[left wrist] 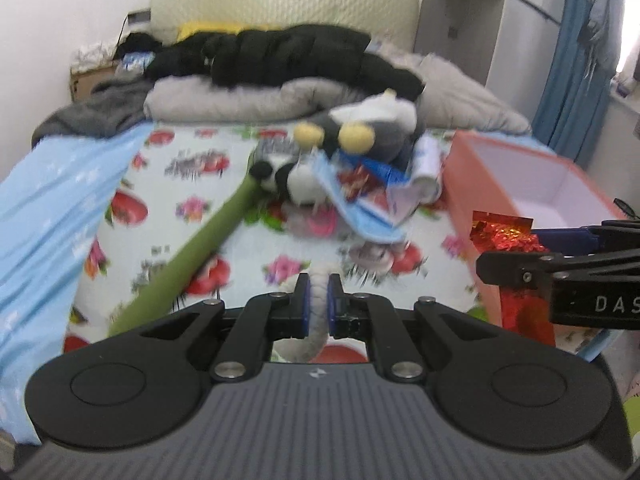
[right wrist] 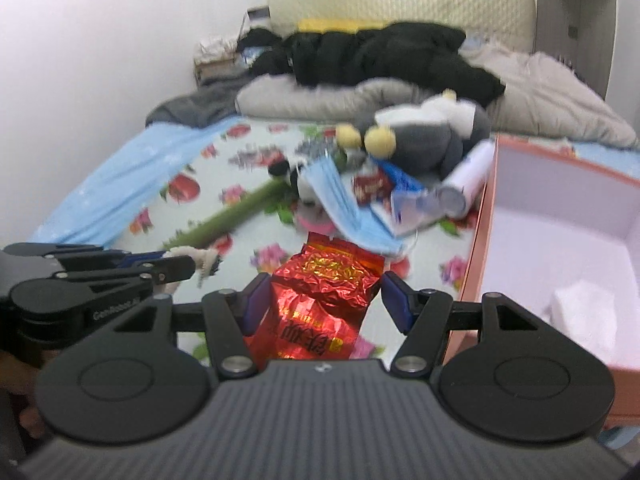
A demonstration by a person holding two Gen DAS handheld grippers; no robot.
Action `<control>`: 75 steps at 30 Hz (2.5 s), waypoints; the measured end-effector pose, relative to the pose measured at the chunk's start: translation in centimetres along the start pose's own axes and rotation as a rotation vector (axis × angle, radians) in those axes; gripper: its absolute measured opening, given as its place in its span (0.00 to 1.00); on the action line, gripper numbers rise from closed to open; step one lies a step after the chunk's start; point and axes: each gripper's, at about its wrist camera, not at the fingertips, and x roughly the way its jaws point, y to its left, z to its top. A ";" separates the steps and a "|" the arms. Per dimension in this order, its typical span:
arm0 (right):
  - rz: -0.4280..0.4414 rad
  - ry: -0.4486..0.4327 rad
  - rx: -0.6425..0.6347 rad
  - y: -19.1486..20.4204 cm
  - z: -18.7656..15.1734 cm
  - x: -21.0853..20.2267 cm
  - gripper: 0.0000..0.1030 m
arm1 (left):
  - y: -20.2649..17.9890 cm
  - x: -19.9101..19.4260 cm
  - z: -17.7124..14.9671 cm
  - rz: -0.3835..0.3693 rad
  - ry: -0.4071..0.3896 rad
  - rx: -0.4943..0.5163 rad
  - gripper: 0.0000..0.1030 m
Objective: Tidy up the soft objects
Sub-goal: 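Lift the red packet and white ring and carry both tools over the pink box, then open both tools to drop the packet and ring into the box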
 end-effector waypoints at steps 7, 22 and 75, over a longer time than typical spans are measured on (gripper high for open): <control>-0.002 -0.082 -0.007 -0.3 2.5 -3.4 0.62 | -1.3 -3.9 4.0 -0.048 -0.106 -0.010 0.10; -0.095 -0.234 0.024 -4.8 6.1 -9.9 0.62 | -8.7 -7.4 11.4 -0.212 -0.250 0.019 0.10; -0.291 -0.061 0.332 -22.5 3.6 -5.8 0.67 | -21.9 8.1 14.4 -0.335 0.062 0.064 0.38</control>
